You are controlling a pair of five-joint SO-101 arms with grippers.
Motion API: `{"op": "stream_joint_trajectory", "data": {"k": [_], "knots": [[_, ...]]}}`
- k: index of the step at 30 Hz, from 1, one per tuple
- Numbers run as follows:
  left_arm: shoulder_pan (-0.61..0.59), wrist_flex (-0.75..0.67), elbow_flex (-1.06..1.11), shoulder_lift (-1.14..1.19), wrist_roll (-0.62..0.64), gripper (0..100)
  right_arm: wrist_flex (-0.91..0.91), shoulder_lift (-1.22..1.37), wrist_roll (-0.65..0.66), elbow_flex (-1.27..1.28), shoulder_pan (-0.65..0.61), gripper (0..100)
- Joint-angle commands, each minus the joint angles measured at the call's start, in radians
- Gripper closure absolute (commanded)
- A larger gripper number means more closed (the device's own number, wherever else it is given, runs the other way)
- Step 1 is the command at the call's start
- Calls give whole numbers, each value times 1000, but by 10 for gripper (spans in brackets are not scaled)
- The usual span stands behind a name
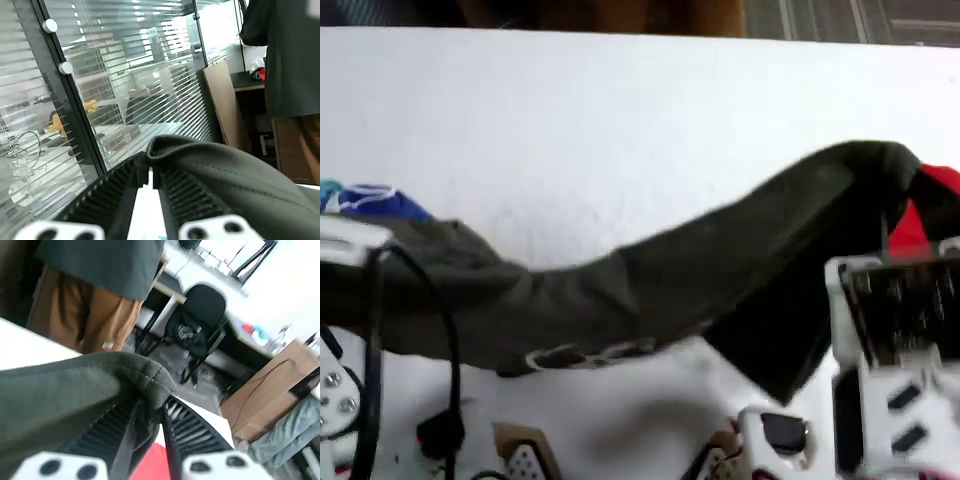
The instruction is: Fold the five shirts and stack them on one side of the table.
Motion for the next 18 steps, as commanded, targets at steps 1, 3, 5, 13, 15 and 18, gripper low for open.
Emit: {"op": "stream_joint_trajectory", "data": {"k": [1,3,5,13,15,18], "knots": [[-6,-26,1,140,63,974,-82,-5,-41,97,-1,981],[-3,-26,-5,224,87,974,-145,-5,-49,181,-1,981],[2,-38,-2,304,91,975,-232,-5,-51,288,-1,981],[150,-120,-5,609,124,975,-621,116,-51,631,-1,981],[175,-164,-5,674,164,975,-685,206,-51,628,-1,981],[206,-253,-5,766,196,974,-756,358,-69,568,-1,981]]}}
